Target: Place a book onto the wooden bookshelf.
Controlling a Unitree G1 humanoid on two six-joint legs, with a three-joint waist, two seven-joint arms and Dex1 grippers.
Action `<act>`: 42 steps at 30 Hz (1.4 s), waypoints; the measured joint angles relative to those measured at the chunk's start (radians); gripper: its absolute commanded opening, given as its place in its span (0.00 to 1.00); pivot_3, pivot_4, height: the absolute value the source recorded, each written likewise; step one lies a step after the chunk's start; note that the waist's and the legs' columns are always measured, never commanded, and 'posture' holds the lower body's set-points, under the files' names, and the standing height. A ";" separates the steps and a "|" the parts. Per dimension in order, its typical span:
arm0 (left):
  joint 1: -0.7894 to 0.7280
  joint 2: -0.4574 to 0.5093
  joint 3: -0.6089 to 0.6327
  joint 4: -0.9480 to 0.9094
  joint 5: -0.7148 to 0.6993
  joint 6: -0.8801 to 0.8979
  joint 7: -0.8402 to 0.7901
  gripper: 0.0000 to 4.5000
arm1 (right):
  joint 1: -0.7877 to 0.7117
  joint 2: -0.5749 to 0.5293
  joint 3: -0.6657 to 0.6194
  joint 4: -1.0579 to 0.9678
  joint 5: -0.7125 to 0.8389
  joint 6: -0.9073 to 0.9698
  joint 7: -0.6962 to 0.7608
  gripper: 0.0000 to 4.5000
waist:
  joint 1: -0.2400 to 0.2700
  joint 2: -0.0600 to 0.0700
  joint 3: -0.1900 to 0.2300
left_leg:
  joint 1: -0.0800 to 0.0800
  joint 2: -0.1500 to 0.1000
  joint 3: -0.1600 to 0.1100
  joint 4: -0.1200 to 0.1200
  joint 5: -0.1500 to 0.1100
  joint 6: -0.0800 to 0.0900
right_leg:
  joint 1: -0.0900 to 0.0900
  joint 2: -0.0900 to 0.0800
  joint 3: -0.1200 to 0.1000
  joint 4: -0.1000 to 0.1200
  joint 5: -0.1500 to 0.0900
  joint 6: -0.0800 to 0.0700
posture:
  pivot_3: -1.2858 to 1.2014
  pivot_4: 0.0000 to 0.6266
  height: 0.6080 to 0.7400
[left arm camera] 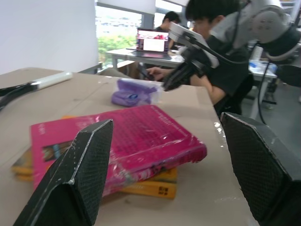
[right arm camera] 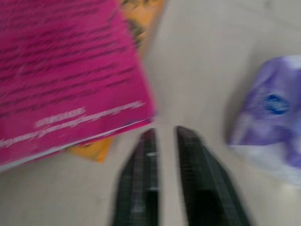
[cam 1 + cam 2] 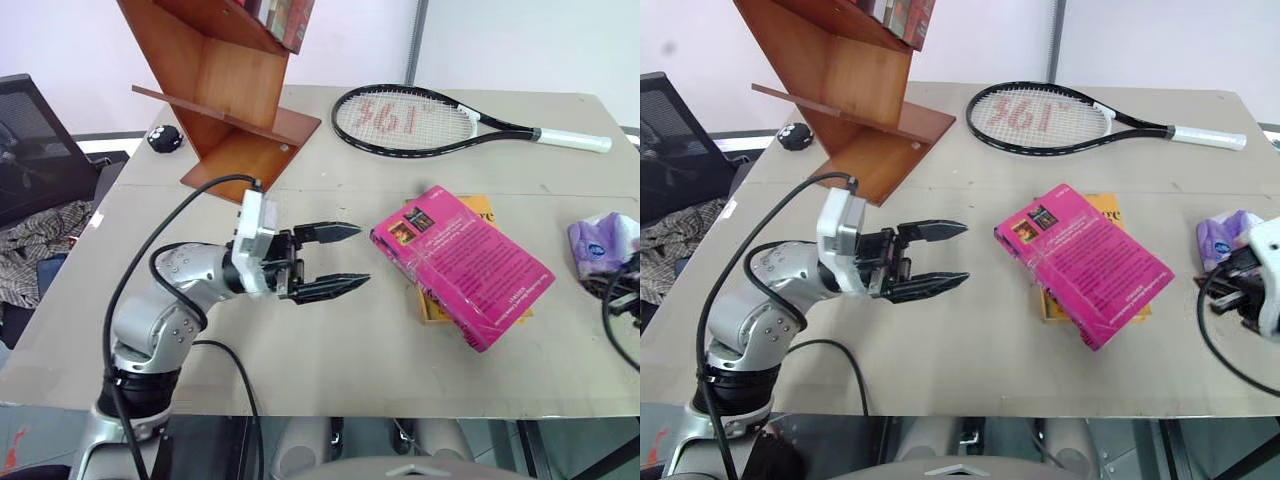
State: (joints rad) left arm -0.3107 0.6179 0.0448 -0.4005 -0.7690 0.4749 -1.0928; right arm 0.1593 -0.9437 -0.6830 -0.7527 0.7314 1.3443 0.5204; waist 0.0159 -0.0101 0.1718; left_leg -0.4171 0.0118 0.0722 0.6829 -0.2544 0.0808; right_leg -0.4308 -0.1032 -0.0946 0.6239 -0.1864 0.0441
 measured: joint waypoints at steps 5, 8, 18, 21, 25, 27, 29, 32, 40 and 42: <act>0.005 0.025 0.025 -0.022 -0.009 0.028 0.033 0.84 | 0.001 0.044 0.172 0.013 -0.056 -0.037 -0.059 0.02 | -0.001 0.000 0.000 | -0.002 -0.001 0.000 0.000 0.000 0.000 | -0.001 0.000 0.000 -0.001 0.000 0.000 | 0.52 0.24 0.83; 0.005 0.029 0.026 -0.054 -0.020 0.050 0.057 0.84 | -0.059 0.053 0.262 0.027 -0.077 -0.057 -0.080 0.02 | -0.001 0.000 0.000 | -0.001 -0.001 0.000 0.000 0.000 0.000 | -0.001 0.000 0.000 -0.001 0.000 0.000 | 0.52 0.24 0.83; 0.038 0.043 0.031 -0.183 -0.061 0.123 0.178 0.84 | -0.197 0.100 0.408 0.034 -0.080 -0.065 -0.099 0.02 | -0.001 -0.001 0.001 | -0.001 -0.001 0.000 0.000 0.000 0.000 | -0.001 0.000 0.000 -0.001 0.000 0.000 | 0.52 0.24 0.83; 0.066 0.054 0.037 -0.180 -0.060 0.126 0.184 0.84 | -0.219 0.115 0.455 0.038 -0.091 -0.068 -0.110 0.02 | -0.001 -0.001 0.001 | -0.001 -0.001 0.000 0.000 0.000 0.000 | -0.001 0.001 -0.001 -0.001 0.000 0.000 | 0.52 0.24 0.83; 0.153 0.084 0.059 -0.181 -0.061 0.139 0.184 0.84 | -0.204 0.115 0.453 0.053 -0.111 -0.098 -0.106 0.02 | -0.001 -0.001 0.001 | -0.001 -0.001 0.000 0.000 0.000 0.000 | -0.001 0.000 -0.001 -0.001 0.000 0.000 | 0.52 0.24 0.83; 0.205 0.103 0.079 -0.176 -0.083 0.181 0.204 0.84 | -0.123 0.095 0.396 0.056 -0.122 -0.183 -0.049 0.02 | 0.006 -0.001 0.001 | -0.001 -0.001 -0.001 0.000 0.000 0.000 | -0.001 0.000 -0.001 -0.001 0.000 0.000 | 0.52 0.24 0.83; 0.212 0.105 0.080 -0.172 -0.088 0.198 0.206 0.84 | -0.061 0.106 0.331 0.055 -0.119 -0.270 0.021 0.13 | 0.012 -0.001 0.001 | -0.002 -0.001 -0.001 0.000 0.000 0.000 | -0.001 0.000 -0.002 -0.001 0.000 0.000 | 0.52 0.24 0.83; 0.220 0.121 0.071 -0.124 -0.089 0.237 0.207 0.84 | 0.156 0.155 0.120 0.032 -0.064 -0.481 0.263 0.41 | 0.026 0.000 0.001 | -0.001 -0.001 -0.002 -0.001 0.000 0.000 | 0.000 0.000 -0.002 -0.001 -0.002 0.002 | 0.52 0.24 0.83; 0.148 0.102 0.016 -0.016 -0.122 0.414 0.279 0.84 | 0.361 0.172 -0.158 0.009 0.058 -0.626 0.479 0.99 | 0.022 0.001 0.000 | 0.001 0.000 -0.001 0.000 -0.003 -0.004 | 0.001 -0.002 0.001 0.000 -0.001 0.002 | 0.52 0.24 0.83; 0.109 0.071 0.015 0.034 -0.169 0.532 0.354 0.84 | 0.374 0.156 -0.251 -0.020 0.190 -0.615 0.513 0.99 | 0.023 0.001 0.000 | 0.001 0.000 -0.003 -0.001 -0.002 -0.003 | 0.001 -0.002 0.003 0.001 -0.001 0.002 | 0.52 0.24 0.83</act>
State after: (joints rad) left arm -0.2020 0.6893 0.0595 -0.3665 -0.9381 1.0072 -0.7384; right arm 0.5330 -0.7877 -0.9335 -0.7725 0.9215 0.7295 1.0336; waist 0.0388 -0.0093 0.1716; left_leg -0.4159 0.0122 0.0695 0.6823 -0.2568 0.0775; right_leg -0.4300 -0.1056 -0.0916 0.6248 -0.1876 0.0461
